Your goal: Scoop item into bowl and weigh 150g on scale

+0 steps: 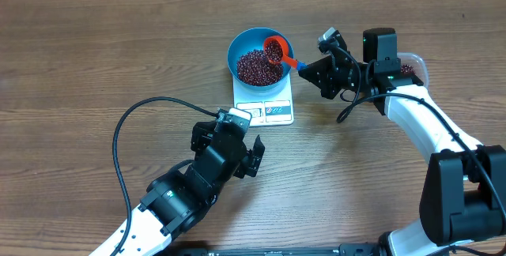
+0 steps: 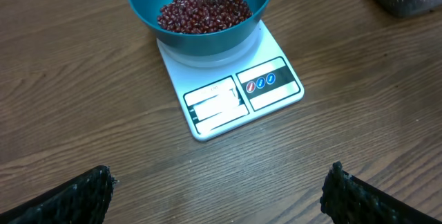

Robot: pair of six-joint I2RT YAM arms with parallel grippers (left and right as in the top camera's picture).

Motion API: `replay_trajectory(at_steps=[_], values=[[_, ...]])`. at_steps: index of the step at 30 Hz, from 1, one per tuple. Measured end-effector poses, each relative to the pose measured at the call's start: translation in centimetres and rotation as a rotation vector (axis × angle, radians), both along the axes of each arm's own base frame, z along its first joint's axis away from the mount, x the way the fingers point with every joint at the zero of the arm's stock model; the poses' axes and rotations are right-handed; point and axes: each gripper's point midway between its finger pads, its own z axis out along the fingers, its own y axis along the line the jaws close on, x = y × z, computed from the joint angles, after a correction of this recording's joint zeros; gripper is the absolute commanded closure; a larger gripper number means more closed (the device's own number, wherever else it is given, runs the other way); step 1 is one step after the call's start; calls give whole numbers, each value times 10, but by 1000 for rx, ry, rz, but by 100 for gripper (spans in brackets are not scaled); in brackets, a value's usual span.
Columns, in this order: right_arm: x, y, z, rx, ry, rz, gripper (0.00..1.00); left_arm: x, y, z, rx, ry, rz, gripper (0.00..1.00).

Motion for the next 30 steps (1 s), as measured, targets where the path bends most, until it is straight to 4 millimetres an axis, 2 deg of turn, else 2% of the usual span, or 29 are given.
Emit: replay_trajectory(at_steps=[14,30], values=[[-3,3,3,24,4,22,96,0,0,0,0,0,0,0],[4,-1,5,28,6,-20,96,0,0,0,0,0,0,1]])
